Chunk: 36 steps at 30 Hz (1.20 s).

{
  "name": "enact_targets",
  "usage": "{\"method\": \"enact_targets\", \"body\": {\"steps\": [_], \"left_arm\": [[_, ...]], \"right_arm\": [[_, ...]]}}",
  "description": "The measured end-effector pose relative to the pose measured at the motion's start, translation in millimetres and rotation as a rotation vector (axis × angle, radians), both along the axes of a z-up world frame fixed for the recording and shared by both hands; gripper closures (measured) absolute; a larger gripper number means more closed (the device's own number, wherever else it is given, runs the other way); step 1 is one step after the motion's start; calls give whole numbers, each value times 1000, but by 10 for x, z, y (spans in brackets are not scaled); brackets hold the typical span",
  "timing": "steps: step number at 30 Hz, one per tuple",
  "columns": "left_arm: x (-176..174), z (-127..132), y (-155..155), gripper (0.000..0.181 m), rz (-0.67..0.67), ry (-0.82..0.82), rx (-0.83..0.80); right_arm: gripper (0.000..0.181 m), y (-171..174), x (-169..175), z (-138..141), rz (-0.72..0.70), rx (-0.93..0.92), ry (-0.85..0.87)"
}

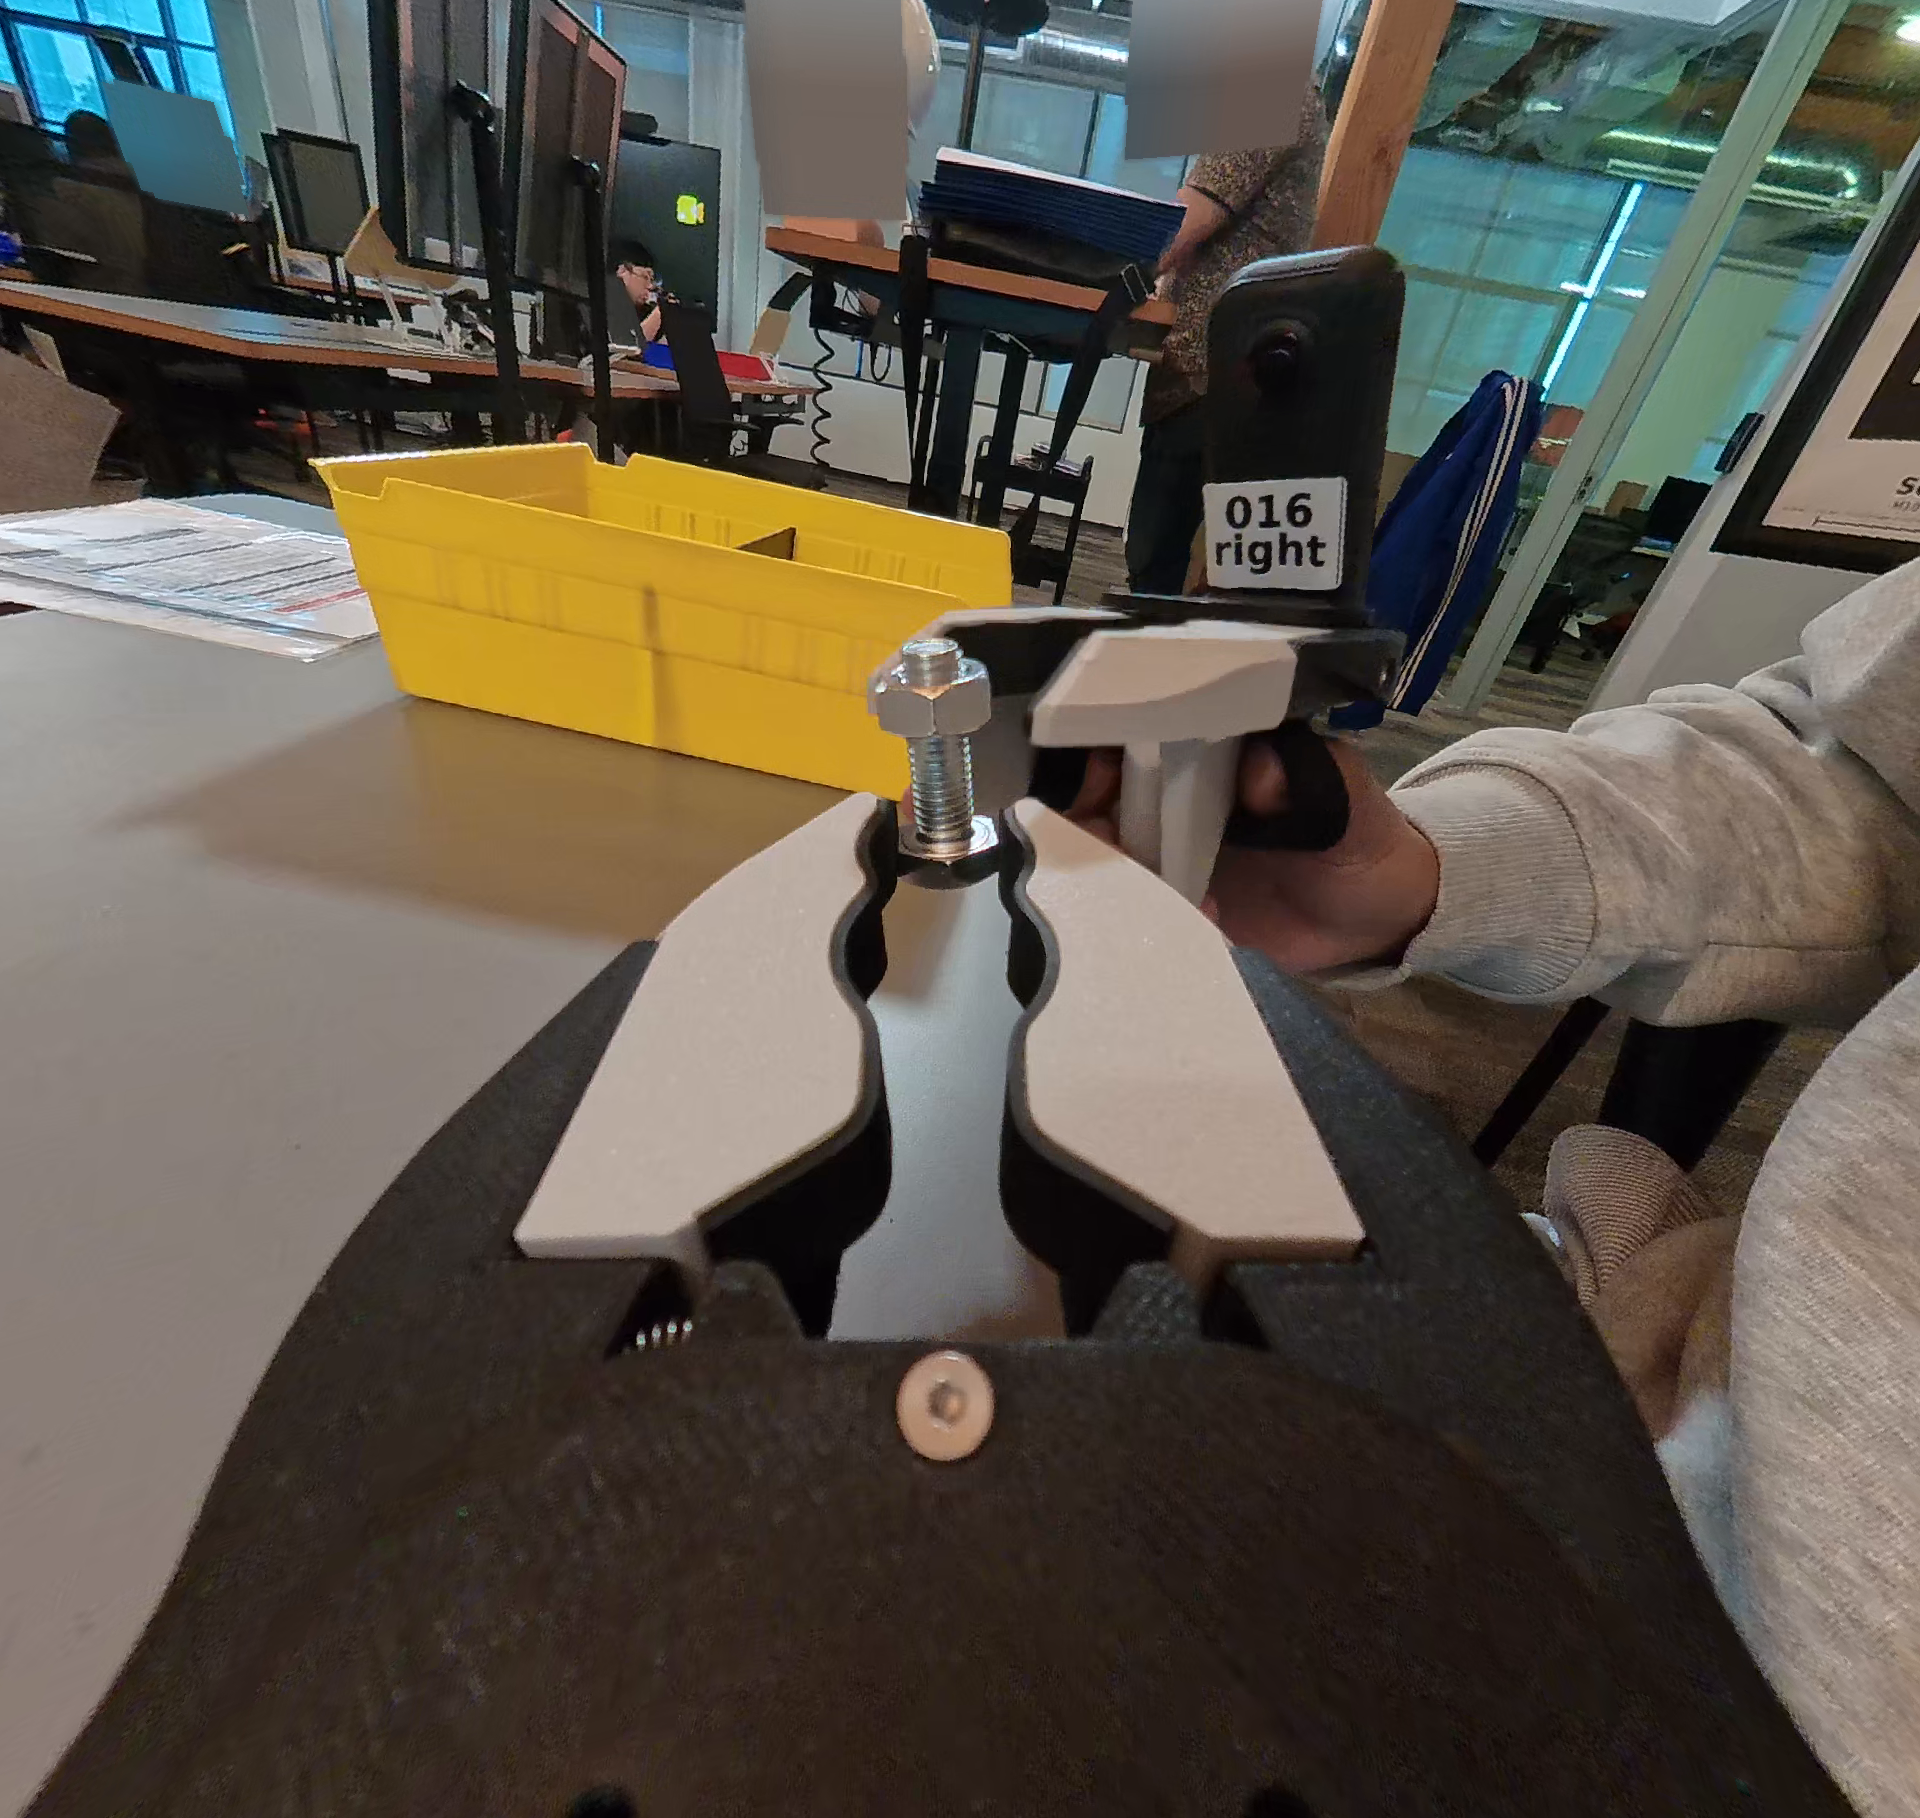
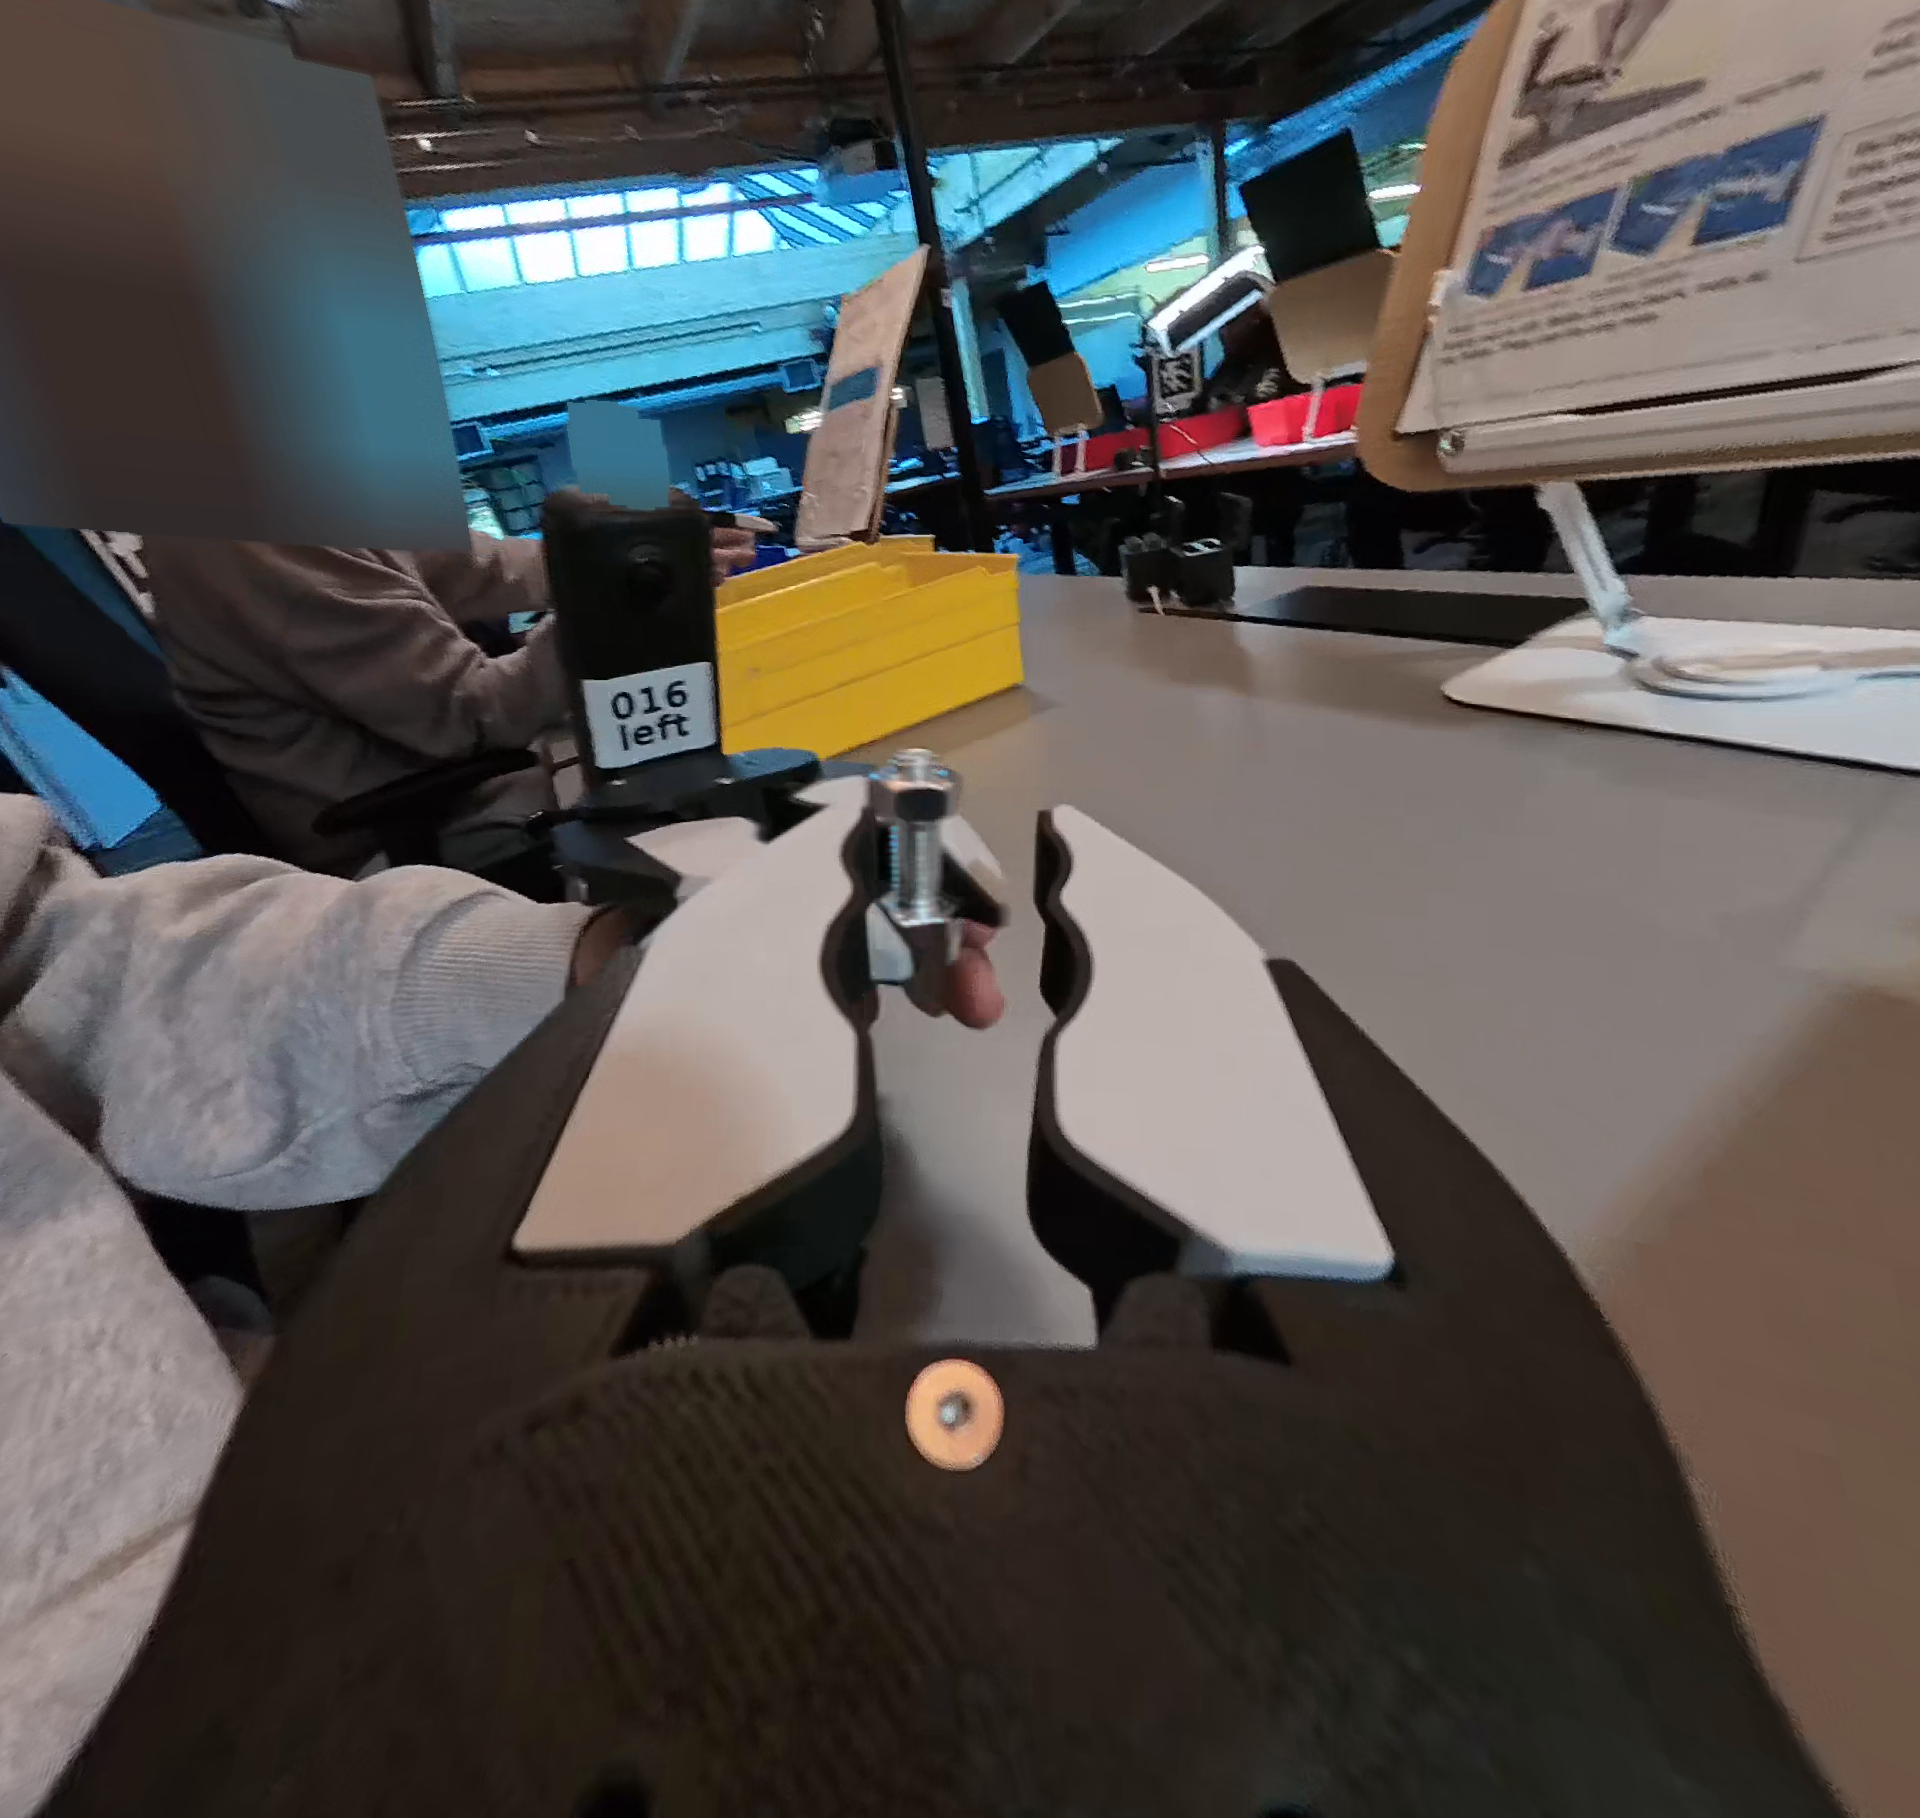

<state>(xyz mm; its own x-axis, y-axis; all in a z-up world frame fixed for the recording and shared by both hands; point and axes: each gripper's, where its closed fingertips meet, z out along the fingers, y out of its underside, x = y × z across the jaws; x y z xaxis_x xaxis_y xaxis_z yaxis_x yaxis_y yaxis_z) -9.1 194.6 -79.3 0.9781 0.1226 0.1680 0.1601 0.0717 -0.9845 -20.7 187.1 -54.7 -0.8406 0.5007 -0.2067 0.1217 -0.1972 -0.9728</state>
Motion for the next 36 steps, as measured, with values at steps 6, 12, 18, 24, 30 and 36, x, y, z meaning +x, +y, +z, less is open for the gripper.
{"method": "enact_targets", "body": {"steps": [6, 12, 18, 24, 30, 36], "left_arm": [[7, 8, -2, 163, -5, -1, 8], [2, 10, -1, 163, -4, -8, 11], [26, 11, 9, 162, -12, 8, 7], [17, 18, 2, 163, -13, -4, 18], [43, 12, 19, 163, -15, 17, 5], [32, 16, 12, 163, -8, 12, 9]], "right_arm": [[158, -5, -39, -73, -34, 55, 2], [152, 50, -25, 28, 4, -57, -36], [148, -58, 50, 14, 26, -3, 15], [154, 97, -106, -39, -51, -32, -62], [150, -18, 21, 29, 14, -21, 3], [148, -13, -10, -19, 1, 2, -10]]}}
